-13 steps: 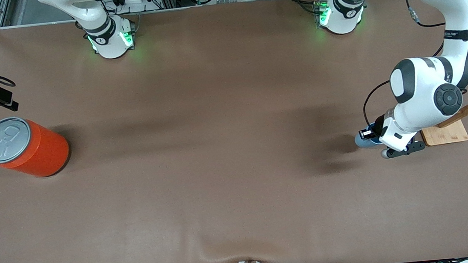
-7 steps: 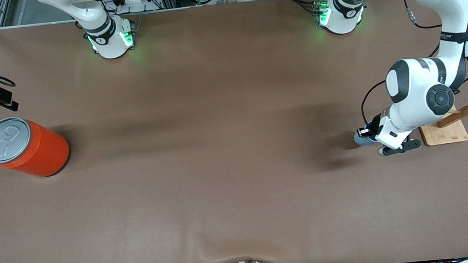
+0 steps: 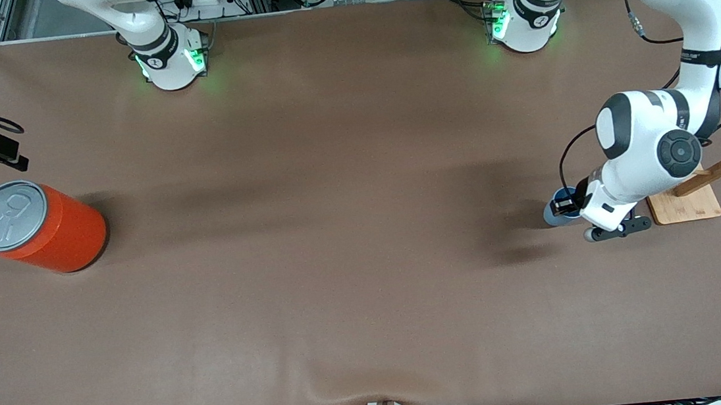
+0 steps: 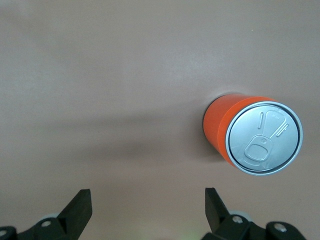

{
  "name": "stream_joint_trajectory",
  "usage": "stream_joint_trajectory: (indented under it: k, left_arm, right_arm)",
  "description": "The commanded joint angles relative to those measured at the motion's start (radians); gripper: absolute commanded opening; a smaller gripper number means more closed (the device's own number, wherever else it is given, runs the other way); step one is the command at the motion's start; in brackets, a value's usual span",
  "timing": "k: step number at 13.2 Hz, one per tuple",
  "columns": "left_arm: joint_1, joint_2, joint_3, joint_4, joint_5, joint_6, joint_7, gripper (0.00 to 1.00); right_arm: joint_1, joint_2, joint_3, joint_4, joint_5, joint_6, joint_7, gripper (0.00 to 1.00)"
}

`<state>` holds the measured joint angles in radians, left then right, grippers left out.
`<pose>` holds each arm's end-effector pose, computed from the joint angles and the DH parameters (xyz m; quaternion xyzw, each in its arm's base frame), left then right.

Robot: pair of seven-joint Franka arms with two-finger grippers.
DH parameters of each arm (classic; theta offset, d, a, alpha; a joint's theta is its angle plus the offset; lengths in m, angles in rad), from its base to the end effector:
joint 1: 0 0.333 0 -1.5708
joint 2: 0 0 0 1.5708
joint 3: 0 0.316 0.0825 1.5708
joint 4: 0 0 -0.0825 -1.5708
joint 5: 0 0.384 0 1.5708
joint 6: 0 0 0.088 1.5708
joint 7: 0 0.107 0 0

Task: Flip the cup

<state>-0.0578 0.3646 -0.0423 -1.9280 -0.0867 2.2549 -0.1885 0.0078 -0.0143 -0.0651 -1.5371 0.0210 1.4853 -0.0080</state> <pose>0.6133 -0.0628 0.2971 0.9963 0.0733 -0.0245 0.0375 0.5407 -0.0289 0.6408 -0.9995 0.0239 0.0184 0.0116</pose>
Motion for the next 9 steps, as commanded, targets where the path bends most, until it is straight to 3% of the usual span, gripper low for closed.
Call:
stream_joint_trajectory:
  k: [1,4,7,9]
  left_arm:
    - [0.036,-0.058,-0.007,0.099,0.027,-0.11,0.001,1.0]
    - [0.068,-0.082,-0.005,0.258,0.03,-0.297,0.001,1.0]
    - [0.099,-0.101,-0.008,0.417,0.134,-0.463,0.014,1.0]
    - [0.098,-0.165,-0.017,0.431,0.15,-0.54,0.02,1.0]
  right_arm:
    - [0.001,0.007,0.002,0.009,0.011,0.007,0.014,1.0]
    - [0.004,0.01,0.002,0.009,0.01,0.01,0.014,1.0]
    - [0.004,0.01,0.002,0.009,0.01,0.009,0.014,1.0]
    - [0.0,0.008,0.002,0.009,0.01,0.009,0.016,1.0]
